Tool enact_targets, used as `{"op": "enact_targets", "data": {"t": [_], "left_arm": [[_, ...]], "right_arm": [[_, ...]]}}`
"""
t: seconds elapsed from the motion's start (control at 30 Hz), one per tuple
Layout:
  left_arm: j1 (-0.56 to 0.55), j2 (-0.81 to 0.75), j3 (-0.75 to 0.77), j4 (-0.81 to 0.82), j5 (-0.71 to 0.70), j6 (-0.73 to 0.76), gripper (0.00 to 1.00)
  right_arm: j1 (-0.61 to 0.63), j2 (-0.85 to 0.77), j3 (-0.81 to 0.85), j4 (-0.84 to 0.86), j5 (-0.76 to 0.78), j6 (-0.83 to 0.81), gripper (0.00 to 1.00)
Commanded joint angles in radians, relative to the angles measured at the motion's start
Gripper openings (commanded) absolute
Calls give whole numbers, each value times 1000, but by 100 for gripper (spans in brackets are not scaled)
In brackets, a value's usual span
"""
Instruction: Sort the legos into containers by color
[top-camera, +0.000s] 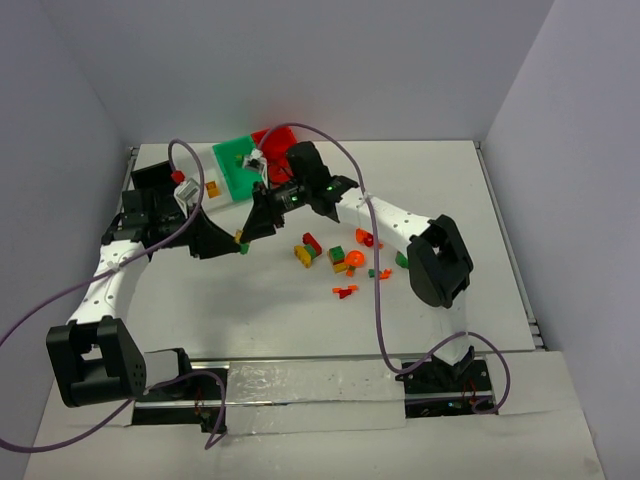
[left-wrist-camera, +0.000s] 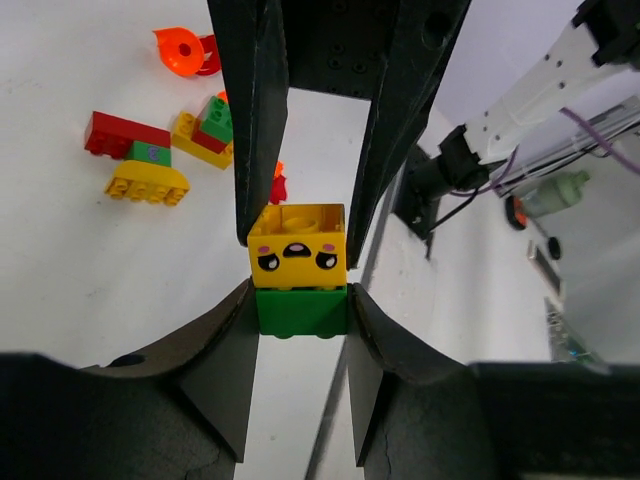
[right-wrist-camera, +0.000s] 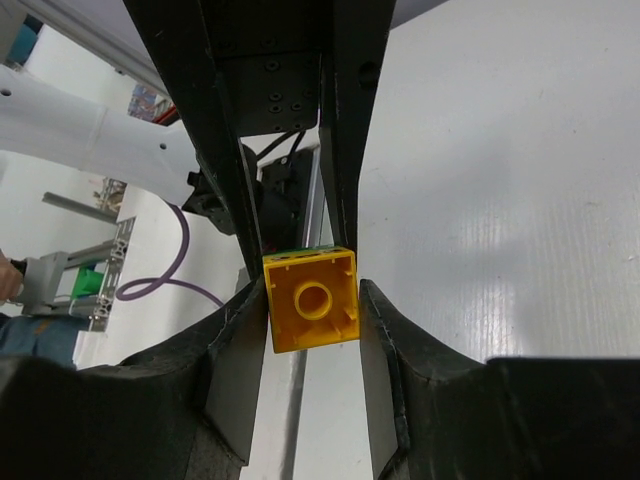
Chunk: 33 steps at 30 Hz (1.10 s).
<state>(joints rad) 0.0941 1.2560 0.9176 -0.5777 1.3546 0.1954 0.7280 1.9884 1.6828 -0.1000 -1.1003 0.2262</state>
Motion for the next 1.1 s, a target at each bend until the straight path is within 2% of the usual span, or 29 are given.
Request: {"op": "enact_targets", "data": {"t": [0.0, 0.1, 0.17, 0.27, 0.3, 0.43, 0.53, 0.67, 0.83, 0.9, 1.07], "left_arm": [[-2, 19, 2, -148, -147, 234, 0], [-1, 8, -18, -93, -240, 230, 0], [-3, -12, -24, 4, -308, 146, 0], [-32, -36, -20, 269, -534, -24, 0], [-69, -23, 4, 316, -690, -59, 0], [-189, 88, 124, 449, -1009, -54, 0], [-226, 249, 261, 517, -1154, -66, 0], [-228, 426, 445, 547, -1212, -90, 0], [-229, 633, 636, 536, -1178, -131, 2], [-229, 681, 704, 522, -1160, -144, 8], [-229, 783, 788, 505, -1168, -156, 40]], "right_arm": [[-99, -69, 50, 86, 2, 79, 0], [-170, -86, 50, 151, 12, 151, 0], [-206, -98, 38, 170, 32, 171, 0], [-256, -125, 2, 158, 85, 146, 0], [-265, -139, -18, 126, 124, 113, 0], [-279, -199, -103, 45, 253, 35, 0], [-290, -254, -171, 18, 321, 12, 0], [-297, -313, -240, 11, 353, 0, 0], [-298, -364, -286, -11, 387, -35, 0], [-298, -368, -287, -22, 390, -40, 0], [-297, -365, -287, -24, 389, -43, 0]]}}
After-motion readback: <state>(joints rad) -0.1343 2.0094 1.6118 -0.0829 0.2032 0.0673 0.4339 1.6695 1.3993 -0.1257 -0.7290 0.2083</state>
